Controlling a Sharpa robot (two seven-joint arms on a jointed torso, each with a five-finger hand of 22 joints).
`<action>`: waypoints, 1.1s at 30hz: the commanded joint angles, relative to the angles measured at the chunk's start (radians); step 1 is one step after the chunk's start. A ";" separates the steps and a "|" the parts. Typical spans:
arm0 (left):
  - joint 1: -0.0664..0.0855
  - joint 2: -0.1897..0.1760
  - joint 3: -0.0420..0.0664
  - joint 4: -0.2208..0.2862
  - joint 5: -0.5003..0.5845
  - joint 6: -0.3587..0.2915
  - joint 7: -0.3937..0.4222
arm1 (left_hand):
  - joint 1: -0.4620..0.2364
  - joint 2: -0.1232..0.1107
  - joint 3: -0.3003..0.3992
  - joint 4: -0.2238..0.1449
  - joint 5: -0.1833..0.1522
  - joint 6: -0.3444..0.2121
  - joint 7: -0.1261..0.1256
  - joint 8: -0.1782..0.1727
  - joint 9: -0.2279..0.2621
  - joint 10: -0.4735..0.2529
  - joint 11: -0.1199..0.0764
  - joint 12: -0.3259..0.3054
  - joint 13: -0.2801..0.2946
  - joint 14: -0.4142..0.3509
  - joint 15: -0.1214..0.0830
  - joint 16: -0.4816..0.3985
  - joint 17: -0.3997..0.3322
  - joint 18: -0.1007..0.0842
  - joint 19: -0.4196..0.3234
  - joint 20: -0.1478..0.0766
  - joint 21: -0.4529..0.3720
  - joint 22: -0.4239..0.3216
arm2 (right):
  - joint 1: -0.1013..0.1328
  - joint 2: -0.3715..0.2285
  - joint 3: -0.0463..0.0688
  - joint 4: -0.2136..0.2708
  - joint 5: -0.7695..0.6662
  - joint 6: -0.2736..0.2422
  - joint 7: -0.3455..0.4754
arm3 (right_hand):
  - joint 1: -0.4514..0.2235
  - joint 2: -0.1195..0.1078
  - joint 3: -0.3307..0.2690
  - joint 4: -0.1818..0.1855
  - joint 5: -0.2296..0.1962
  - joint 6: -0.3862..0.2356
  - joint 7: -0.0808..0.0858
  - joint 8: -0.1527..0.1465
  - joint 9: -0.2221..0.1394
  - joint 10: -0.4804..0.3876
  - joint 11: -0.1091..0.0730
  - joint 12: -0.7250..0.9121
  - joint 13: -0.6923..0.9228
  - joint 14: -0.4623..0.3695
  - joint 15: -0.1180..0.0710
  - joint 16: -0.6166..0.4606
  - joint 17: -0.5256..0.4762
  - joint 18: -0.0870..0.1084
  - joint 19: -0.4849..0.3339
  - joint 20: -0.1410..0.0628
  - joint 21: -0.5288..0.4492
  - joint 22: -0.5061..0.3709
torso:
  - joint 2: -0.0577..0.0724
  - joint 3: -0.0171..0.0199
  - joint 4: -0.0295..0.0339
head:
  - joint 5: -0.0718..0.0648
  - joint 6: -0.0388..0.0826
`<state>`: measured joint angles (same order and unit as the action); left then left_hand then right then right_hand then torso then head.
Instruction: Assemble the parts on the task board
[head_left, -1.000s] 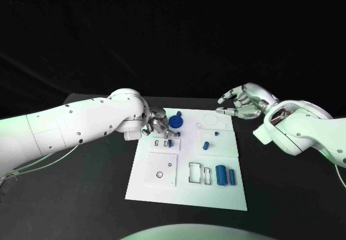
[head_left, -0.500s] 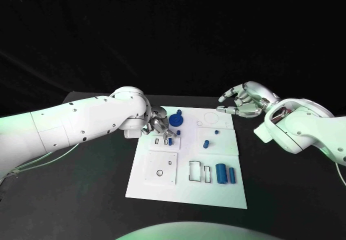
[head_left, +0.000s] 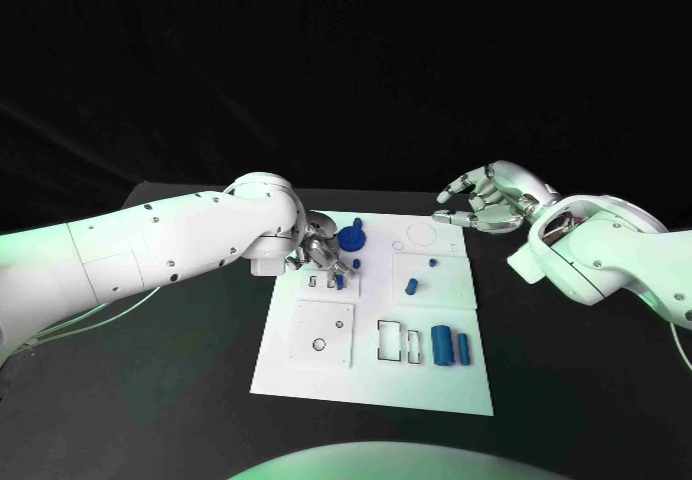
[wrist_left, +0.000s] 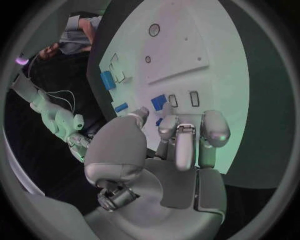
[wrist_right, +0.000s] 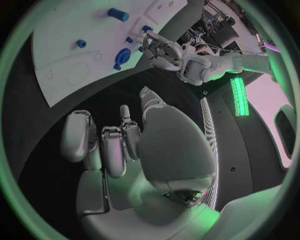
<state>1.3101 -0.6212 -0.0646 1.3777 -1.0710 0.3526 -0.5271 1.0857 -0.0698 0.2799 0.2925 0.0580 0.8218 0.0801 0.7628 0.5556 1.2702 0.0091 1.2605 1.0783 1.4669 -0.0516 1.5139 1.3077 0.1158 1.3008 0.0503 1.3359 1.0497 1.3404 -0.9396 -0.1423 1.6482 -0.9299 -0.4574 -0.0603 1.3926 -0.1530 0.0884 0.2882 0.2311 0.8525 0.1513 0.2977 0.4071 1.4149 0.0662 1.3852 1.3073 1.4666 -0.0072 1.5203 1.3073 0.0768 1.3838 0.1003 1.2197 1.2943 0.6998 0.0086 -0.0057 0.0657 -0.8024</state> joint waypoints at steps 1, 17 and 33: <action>0.000 0.005 0.000 -0.001 -0.003 0.029 -0.003 | 0.003 0.005 0.001 -0.002 -0.002 -0.009 0.001 0.007 0.001 -0.006 0.001 -0.002 0.001 0.067 0.001 -0.005 0.153 -0.014 -0.004 0.003 0.003 0.001 | 0.000 -0.001 0.000 0.000 -0.013 0.015 -0.003 | -0.007 0.007 -0.001 0.000 0.008 -0.005 0.000 0.004 0.002 -0.004 0.002 -0.003 0.069 0.072 0.002 -0.006 0.129 0.010 -0.008 0.000 -0.005 -0.001 | 0.000 0.0009 -0.0016 | 0.002 -0.003; 0.000 0.005 -0.001 -0.001 0.002 0.038 -0.004 | 0.034 0.016 0.015 -0.002 -0.002 -0.012 0.002 0.008 0.006 -0.007 0.001 -0.001 0.004 0.066 0.002 -0.006 0.152 -0.014 -0.007 0.005 0.006 0.004 | 0.000 -0.002 0.000 -0.002 -0.014 0.018 -0.006 | -0.006 0.009 0.001 0.000 0.024 -0.006 0.000 0.008 0.003 -0.003 0.001 -0.003 0.069 0.072 0.002 -0.006 0.129 0.010 -0.008 0.000 -0.006 -0.001 | -0.001 0.0018 0.0004 | 0.000 -0.009; 0.000 0.008 -0.001 -0.008 0.007 0.042 -0.005 | 0.121 0.032 0.077 -0.008 -0.003 -0.019 -0.001 0.006 0.015 -0.011 -0.001 -0.001 0.005 0.065 0.001 -0.007 0.150 -0.014 -0.012 0.005 0.011 0.010 | -0.001 0.002 0.000 -0.005 -0.021 0.022 -0.013 | -0.006 0.010 0.002 0.000 0.028 -0.006 -0.001 0.010 0.003 -0.002 0.001 -0.001 0.070 0.072 0.002 -0.005 0.131 0.009 -0.006 0.000 -0.004 0.000 | -0.001 0.0021 0.0003 | 0.001 -0.010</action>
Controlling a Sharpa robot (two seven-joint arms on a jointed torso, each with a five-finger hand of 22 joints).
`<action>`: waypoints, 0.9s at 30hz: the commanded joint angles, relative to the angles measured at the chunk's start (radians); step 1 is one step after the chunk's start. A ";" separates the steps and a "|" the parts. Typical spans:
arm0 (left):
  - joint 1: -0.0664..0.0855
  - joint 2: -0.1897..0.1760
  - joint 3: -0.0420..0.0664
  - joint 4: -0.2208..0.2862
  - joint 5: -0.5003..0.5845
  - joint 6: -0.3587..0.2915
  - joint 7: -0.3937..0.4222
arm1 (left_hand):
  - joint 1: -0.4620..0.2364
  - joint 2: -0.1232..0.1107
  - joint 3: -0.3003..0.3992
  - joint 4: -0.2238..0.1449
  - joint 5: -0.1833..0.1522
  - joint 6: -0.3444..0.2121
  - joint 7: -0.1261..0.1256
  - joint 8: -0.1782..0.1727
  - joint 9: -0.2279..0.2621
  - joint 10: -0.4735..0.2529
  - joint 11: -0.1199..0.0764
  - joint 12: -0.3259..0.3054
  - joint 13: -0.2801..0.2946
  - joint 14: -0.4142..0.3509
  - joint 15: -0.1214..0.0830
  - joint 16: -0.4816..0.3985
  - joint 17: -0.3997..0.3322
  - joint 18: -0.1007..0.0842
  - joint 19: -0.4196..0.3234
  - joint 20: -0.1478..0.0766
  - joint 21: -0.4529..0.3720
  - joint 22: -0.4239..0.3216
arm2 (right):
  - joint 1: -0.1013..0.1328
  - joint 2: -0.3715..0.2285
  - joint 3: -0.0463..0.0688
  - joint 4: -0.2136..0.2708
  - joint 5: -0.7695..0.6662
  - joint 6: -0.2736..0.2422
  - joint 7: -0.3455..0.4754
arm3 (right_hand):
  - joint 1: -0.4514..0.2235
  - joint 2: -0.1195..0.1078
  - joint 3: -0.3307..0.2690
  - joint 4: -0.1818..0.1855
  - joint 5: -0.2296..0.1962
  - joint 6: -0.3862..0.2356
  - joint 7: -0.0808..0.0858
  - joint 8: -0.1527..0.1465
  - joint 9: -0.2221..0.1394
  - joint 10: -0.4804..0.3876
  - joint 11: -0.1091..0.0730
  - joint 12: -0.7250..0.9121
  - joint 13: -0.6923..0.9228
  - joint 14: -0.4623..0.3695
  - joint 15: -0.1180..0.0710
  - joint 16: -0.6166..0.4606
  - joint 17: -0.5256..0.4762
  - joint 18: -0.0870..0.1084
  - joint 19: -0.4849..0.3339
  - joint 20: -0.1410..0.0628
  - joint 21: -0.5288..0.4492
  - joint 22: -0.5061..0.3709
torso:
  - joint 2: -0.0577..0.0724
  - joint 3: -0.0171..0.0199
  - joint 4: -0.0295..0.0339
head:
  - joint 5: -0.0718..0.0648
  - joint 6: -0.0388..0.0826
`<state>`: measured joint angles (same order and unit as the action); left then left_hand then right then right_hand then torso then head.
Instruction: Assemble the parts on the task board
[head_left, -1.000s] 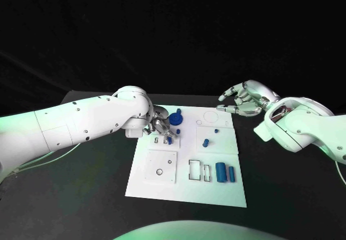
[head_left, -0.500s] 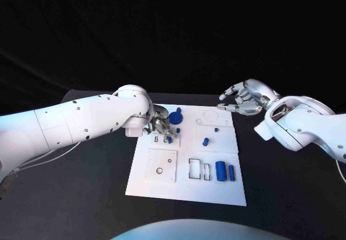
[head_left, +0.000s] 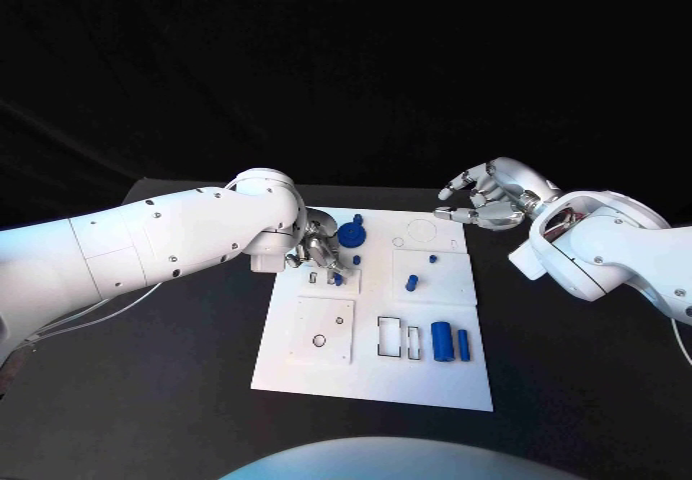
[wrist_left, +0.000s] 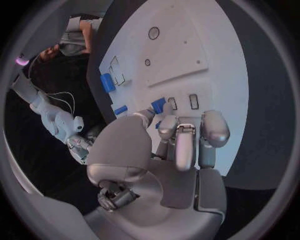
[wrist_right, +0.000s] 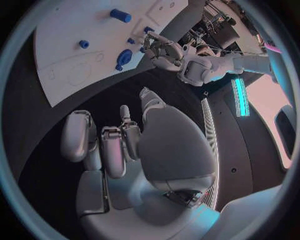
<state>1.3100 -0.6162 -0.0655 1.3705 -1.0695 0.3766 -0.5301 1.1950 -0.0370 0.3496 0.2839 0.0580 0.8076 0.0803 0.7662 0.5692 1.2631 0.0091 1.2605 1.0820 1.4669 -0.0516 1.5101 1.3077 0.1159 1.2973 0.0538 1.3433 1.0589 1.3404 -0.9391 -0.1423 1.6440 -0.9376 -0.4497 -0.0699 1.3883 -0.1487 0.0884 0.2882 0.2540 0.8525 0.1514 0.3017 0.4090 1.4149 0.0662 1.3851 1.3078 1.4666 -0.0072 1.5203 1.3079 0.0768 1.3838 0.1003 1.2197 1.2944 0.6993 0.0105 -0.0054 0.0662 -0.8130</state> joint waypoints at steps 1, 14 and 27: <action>0.000 0.003 0.000 -0.001 0.007 0.019 -0.002 | 0.014 -0.001 0.010 0.001 -0.002 -0.005 -0.001 0.002 0.002 -0.005 -0.001 -0.002 0.000 0.065 0.001 -0.004 0.150 -0.014 -0.009 0.001 0.004 0.001 | -0.001 0.001 0.000 0.000 -0.013 0.014 -0.004 | -0.001 0.006 0.002 0.000 0.005 -0.006 -0.001 0.006 0.001 -0.002 0.001 -0.001 0.070 0.072 0.002 -0.005 0.131 0.009 -0.006 0.000 -0.004 0.000 | 0.000 0.0004 -0.0002 | 0.001 -0.001; 0.000 0.002 0.000 -0.001 0.053 0.022 0.000 | 0.099 -0.025 0.143 -0.031 -0.002 -0.018 -0.003 -0.002 0.010 -0.022 -0.003 -0.019 -0.018 0.061 -0.001 -0.008 0.143 -0.011 -0.021 0.001 0.000 -0.008 | -0.001 0.003 0.000 -0.004 -0.013 0.017 -0.006 | -0.001 0.006 0.003 0.000 0.008 -0.006 -0.001 0.007 0.001 -0.002 0.001 -0.001 0.070 0.072 0.002 -0.005 0.131 0.009 -0.006 0.000 -0.005 0.000 | 0.000 0.0012 -0.0004 | 0.005 -0.004; 0.000 -0.035 0.003 0.020 0.097 -0.029 0.008 | 0.059 -0.108 0.481 -0.175 -0.003 -0.041 0.007 0.039 0.061 -0.019 0.003 -0.036 -0.036 0.062 0.004 -0.006 0.147 -0.012 -0.022 0.004 0.008 0.001 | -0.002 0.001 -0.001 -0.008 -0.014 0.017 -0.010 | -0.002 0.007 0.003 0.000 0.011 -0.006 -0.001 0.008 0.001 -0.002 0.001 -0.002 0.069 0.072 0.002 -0.006 0.130 0.010 -0.006 0.000 -0.005 0.000 | 0.000 0.0018 0.0002 | 0.003 -0.004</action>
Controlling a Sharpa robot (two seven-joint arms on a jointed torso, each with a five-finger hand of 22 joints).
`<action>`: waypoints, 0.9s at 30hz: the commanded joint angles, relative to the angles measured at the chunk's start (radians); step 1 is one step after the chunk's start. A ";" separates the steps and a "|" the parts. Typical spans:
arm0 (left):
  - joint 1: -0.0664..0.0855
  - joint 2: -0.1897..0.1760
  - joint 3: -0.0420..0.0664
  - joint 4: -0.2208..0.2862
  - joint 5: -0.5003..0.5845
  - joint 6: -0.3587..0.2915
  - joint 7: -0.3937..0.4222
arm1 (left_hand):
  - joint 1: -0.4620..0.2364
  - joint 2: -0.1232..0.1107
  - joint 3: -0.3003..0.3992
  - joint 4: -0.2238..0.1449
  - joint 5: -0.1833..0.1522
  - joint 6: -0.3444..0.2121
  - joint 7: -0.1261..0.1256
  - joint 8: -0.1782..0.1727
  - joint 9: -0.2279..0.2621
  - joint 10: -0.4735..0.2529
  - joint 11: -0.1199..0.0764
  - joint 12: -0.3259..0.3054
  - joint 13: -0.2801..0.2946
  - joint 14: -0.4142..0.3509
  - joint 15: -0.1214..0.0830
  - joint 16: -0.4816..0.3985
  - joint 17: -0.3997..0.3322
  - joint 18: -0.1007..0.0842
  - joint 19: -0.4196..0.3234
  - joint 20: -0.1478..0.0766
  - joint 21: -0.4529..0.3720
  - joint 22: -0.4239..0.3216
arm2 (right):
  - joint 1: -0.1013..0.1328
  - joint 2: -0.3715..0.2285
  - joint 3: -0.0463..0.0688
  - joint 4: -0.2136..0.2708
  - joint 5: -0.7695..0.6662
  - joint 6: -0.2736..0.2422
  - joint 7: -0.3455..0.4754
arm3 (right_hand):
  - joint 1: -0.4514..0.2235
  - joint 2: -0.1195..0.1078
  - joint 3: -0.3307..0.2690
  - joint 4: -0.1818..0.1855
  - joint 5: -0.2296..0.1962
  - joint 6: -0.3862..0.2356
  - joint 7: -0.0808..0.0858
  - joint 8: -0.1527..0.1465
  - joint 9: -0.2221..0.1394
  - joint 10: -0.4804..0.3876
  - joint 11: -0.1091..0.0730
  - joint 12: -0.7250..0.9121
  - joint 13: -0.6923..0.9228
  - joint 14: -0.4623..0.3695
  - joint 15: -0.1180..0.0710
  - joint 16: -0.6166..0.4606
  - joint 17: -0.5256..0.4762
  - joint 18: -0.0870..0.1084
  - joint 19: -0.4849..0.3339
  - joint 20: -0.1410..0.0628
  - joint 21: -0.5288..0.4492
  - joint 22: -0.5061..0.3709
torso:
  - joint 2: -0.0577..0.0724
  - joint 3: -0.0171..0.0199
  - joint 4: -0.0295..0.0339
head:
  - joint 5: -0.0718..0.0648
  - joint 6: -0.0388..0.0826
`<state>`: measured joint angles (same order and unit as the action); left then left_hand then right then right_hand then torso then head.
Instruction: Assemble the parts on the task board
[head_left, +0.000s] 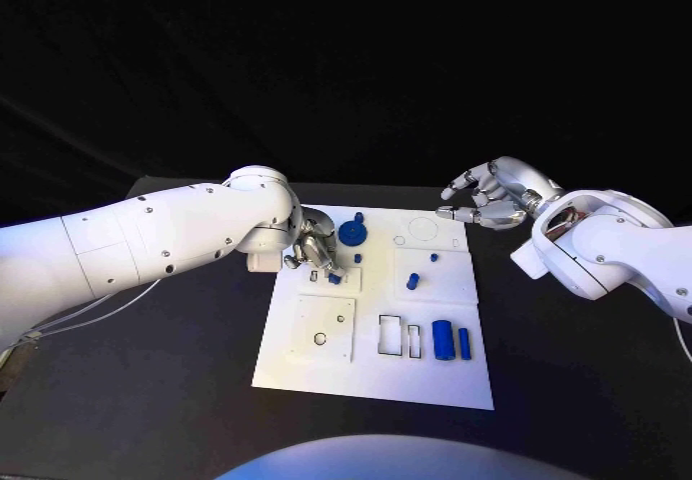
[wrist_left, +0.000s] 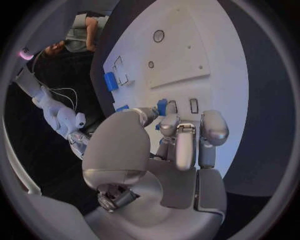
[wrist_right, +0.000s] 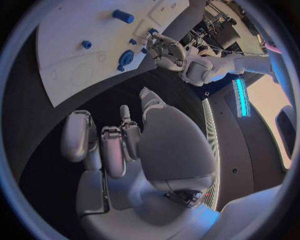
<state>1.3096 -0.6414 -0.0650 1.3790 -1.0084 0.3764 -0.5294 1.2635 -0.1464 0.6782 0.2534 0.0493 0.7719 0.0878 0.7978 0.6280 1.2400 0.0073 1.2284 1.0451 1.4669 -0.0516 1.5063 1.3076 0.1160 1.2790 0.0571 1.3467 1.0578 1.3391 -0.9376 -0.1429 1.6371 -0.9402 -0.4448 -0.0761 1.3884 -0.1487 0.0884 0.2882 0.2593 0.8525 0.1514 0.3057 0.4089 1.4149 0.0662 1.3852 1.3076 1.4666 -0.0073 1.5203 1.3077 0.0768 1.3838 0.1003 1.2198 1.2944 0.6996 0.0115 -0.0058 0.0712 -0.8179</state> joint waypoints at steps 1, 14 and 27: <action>0.000 -0.016 0.003 0.017 0.039 -0.040 0.009 | -0.012 0.001 0.158 -0.148 0.006 -0.005 -0.001 0.009 0.004 0.006 0.004 -0.003 0.002 0.063 0.003 -0.001 0.149 -0.013 -0.003 0.001 0.006 0.005 | -0.001 -0.001 0.000 -0.001 -0.012 0.012 -0.004 | -0.002 0.007 0.003 0.000 0.006 -0.006 -0.001 0.004 0.001 -0.002 0.001 -0.002 0.069 0.072 0.002 -0.006 0.130 0.009 -0.006 0.000 -0.005 0.000 | 0.000 0.0009 0.0014 | -0.003 0.001; -0.004 -0.105 0.007 0.105 0.050 -0.211 0.026 | -0.042 -0.013 0.205 -0.178 0.006 0.004 -0.006 0.024 0.017 0.030 -0.001 0.012 0.021 0.072 -0.001 0.011 0.169 -0.018 0.018 -0.002 0.023 0.037 | -0.001 -0.006 -0.001 -0.002 -0.012 0.011 -0.004 | -0.004 0.006 0.003 0.001 0.007 -0.006 -0.001 0.004 0.001 -0.003 0.001 -0.003 0.068 0.072 0.002 -0.006 0.129 0.010 -0.006 0.000 -0.006 -0.001 | 0.001 0.0008 0.0014 | 0.001 0.001; -0.052 -0.152 0.004 0.180 -0.021 -0.414 0.038 | -0.078 -0.049 0.277 -0.206 0.024 0.026 -0.015 0.041 0.029 0.066 -0.011 0.032 0.048 0.082 -0.011 0.023 0.189 -0.025 0.044 -0.011 0.042 0.072 | -0.002 -0.009 -0.002 -0.004 -0.012 0.010 -0.002 | -0.005 0.006 0.003 0.001 0.008 -0.006 -0.001 0.005 0.001 -0.003 0.001 -0.003 0.068 0.072 0.002 -0.007 0.129 0.010 -0.007 0.000 -0.007 -0.001 | -0.004 0.0017 0.0079 | 0.000 -0.005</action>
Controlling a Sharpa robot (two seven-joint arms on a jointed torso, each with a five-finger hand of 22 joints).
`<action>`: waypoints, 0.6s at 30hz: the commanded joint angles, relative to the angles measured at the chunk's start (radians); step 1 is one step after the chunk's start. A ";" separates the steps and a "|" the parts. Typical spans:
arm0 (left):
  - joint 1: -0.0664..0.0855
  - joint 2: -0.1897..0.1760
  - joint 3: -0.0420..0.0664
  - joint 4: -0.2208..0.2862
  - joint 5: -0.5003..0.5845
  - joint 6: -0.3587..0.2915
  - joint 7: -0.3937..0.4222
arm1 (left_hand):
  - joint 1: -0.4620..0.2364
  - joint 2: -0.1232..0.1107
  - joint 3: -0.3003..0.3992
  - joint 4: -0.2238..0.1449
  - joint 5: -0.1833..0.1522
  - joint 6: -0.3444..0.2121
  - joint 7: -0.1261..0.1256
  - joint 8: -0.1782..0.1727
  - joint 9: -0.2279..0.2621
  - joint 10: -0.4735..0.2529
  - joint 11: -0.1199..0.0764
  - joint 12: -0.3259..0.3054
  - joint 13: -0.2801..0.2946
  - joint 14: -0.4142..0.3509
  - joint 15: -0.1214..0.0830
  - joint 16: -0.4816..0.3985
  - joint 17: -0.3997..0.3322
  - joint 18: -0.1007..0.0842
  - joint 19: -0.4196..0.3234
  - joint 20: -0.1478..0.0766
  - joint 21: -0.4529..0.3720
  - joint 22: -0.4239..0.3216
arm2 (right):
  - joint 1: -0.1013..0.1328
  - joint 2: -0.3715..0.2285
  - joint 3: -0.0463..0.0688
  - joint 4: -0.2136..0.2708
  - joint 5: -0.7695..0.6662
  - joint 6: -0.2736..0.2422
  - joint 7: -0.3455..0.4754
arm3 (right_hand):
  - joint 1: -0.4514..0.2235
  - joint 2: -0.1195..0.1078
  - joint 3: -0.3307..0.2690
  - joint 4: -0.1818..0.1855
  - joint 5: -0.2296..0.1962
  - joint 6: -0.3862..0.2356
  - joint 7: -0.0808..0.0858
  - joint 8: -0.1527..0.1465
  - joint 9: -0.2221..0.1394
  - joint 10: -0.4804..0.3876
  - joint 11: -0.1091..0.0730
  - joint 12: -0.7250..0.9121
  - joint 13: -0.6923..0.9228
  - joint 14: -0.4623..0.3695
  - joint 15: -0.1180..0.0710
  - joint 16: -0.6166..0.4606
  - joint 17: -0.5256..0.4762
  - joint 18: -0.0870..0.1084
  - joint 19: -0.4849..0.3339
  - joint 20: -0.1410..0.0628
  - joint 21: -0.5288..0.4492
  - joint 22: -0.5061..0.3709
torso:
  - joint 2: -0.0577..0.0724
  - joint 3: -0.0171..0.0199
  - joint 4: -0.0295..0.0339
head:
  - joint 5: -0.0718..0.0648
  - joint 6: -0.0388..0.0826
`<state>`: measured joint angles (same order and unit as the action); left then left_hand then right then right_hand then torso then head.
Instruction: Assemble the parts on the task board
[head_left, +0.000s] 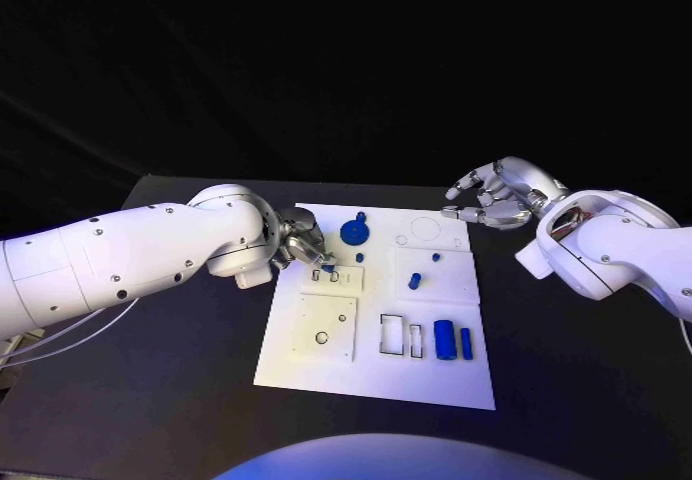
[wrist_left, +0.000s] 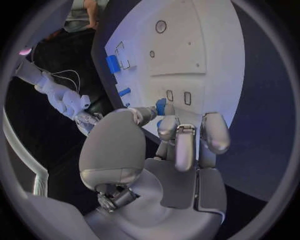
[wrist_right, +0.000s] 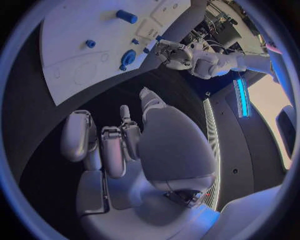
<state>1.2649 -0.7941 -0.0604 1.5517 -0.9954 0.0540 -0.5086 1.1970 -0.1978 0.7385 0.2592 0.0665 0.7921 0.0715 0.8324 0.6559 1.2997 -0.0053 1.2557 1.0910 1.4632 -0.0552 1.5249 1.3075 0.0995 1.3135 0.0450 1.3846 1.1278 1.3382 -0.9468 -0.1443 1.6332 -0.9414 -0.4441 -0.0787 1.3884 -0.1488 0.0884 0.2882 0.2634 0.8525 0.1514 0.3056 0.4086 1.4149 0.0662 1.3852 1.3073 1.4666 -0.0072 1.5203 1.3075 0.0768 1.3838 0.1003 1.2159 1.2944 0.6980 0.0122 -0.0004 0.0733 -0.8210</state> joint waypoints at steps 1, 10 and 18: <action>-0.010 0.002 -0.001 0.008 -0.038 -0.095 0.017 | -0.013 0.001 0.220 -0.213 0.010 0.007 0.001 0.007 0.002 0.007 0.001 0.005 0.002 0.085 -0.008 0.004 0.189 -0.008 0.009 0.001 0.005 0.003 | -0.001 0.000 0.000 0.000 -0.011 0.009 0.001 | -0.005 0.006 0.003 0.001 0.004 -0.006 -0.001 0.005 0.002 -0.003 0.001 -0.003 0.068 0.072 0.002 -0.007 0.129 0.010 -0.007 0.000 -0.004 -0.001 | -0.002 0.0010 0.0027 | -0.002 -0.002; -0.030 0.018 -0.003 0.001 -0.068 -0.093 0.013 | -0.021 -0.005 0.231 -0.217 0.024 0.011 -0.001 0.010 0.004 0.011 -0.001 0.006 0.005 0.086 -0.010 0.005 0.189 -0.009 0.011 -0.001 0.006 0.004 | -0.002 0.000 0.000 0.000 -0.011 0.010 0.002 | -0.005 0.006 0.003 0.001 0.004 -0.006 -0.001 0.005 0.002 -0.003 0.001 -0.003 0.068 0.072 0.002 -0.007 0.129 0.010 -0.007 0.000 -0.004 -0.001 | 0.000 0.0013 0.0006 | 0.000 -0.003; -0.033 0.031 -0.003 -0.006 -0.099 -0.074 0.010 | -0.026 -0.009 0.236 -0.221 0.035 0.013 -0.002 0.012 0.006 0.014 -0.002 0.008 0.007 0.086 -0.011 0.004 0.189 -0.009 0.013 -0.002 0.008 0.008 | -0.002 0.002 0.000 0.000 -0.011 0.012 0.002 | -0.005 0.006 0.003 0.001 0.004 -0.006 -0.001 0.005 0.002 -0.003 0.001 -0.003 0.068 0.072 0.002 -0.007 0.129 0.010 -0.007 0.000 -0.004 -0.001 | 0.001 0.0020 0.0021 | -0.001 -0.005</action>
<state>1.2328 -0.7670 -0.0636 1.5461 -1.0620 -0.0228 -0.5058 1.1706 -0.2082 0.8030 0.2057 0.0974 0.7945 0.0729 0.8406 0.6606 1.3068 -0.0054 1.2576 1.0970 1.4669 -0.0588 1.5248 1.3075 0.0997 1.3210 0.0451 1.3894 1.1353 1.3364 -0.9457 -0.1447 1.6331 -0.9418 -0.4437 -0.0785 1.3884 -0.1488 0.0884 0.2881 0.2634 0.8525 0.1514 0.3056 0.4094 1.4149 0.0662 1.3852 1.3081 1.4666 -0.0073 1.5203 1.3074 0.0768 1.3838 0.1003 1.2159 1.2944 0.6979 0.0140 0.0008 0.0739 -0.8244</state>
